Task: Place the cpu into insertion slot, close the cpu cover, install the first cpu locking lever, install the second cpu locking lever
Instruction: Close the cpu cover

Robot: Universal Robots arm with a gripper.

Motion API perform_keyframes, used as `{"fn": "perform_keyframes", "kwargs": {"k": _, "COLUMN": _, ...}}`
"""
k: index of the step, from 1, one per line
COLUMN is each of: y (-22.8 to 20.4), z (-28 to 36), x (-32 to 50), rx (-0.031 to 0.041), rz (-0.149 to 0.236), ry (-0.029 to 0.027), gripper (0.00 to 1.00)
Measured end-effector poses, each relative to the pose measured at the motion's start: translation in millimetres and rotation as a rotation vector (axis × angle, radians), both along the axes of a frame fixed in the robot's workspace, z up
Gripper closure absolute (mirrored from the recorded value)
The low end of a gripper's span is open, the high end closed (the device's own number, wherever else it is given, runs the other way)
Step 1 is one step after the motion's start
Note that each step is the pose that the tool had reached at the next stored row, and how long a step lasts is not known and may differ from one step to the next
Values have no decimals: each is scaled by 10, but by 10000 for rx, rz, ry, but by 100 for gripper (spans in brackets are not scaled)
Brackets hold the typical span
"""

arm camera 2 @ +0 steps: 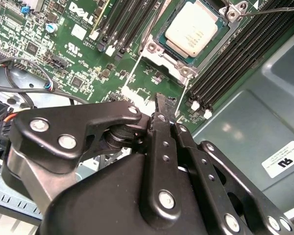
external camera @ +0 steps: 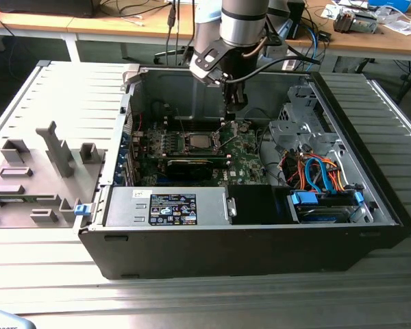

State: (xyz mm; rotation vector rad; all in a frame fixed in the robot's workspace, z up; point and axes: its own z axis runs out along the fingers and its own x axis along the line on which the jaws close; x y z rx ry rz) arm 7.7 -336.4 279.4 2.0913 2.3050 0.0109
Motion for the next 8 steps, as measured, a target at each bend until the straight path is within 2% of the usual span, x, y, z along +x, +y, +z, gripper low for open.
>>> {"fn": "perform_keyframes", "kwargs": {"k": 8, "y": 0, "z": -8, "x": 20, "rx": 0, "rz": -1, "ry": 0, "gripper": 89}}
